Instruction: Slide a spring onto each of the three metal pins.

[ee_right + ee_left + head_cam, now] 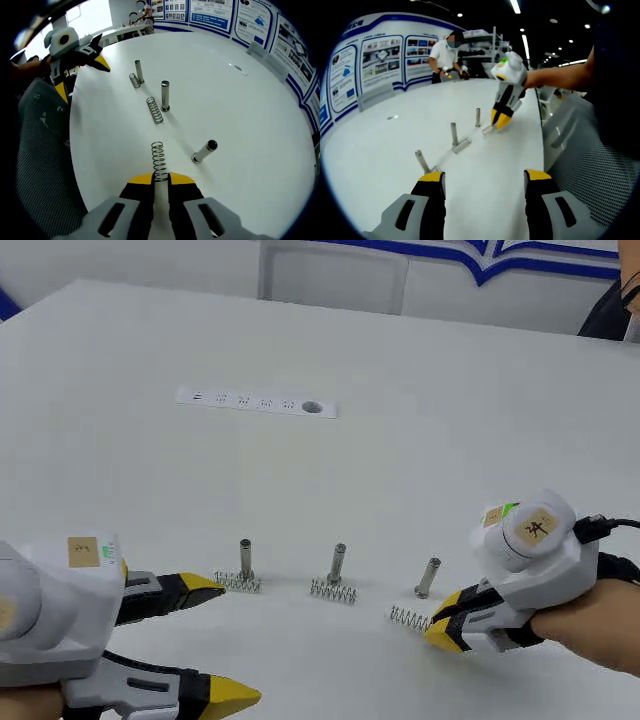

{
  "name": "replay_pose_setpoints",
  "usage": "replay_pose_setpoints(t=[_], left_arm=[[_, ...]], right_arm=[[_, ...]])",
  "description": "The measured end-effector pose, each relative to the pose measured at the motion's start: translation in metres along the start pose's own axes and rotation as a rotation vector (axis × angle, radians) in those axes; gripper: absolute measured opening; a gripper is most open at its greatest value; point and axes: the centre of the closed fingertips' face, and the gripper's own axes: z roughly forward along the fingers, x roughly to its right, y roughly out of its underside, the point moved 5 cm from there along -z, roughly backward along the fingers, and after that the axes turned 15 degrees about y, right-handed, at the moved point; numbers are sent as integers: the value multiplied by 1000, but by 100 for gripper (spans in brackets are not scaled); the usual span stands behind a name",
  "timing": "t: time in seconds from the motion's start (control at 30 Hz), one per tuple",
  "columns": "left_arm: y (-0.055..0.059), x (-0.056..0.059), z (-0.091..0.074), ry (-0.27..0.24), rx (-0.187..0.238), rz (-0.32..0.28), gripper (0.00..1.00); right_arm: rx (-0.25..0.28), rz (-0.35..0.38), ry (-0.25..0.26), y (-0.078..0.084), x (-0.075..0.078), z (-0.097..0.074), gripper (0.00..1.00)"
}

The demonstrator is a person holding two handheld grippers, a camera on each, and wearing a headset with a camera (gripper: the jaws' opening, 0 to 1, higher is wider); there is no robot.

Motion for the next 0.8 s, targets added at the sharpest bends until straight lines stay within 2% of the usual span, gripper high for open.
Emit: replay_pose_setpoints(t=[0.27, 0.47, 0.57, 0.8], left_arm=[[-1, -3, 23, 83, -51, 51, 58], [-4, -10, 34, 121, -58, 64, 52], [-4, -14, 39, 136, -63, 66, 49], [-3, -12, 50, 176, -93, 90, 44]], right_arm=[[48, -26, -73, -17, -24, -7, 11], [65, -85, -128, -25, -43, -8, 11], [72, -103, -144, -29, -49, -8, 11], [91, -138, -172, -38, -57, -7, 11]])
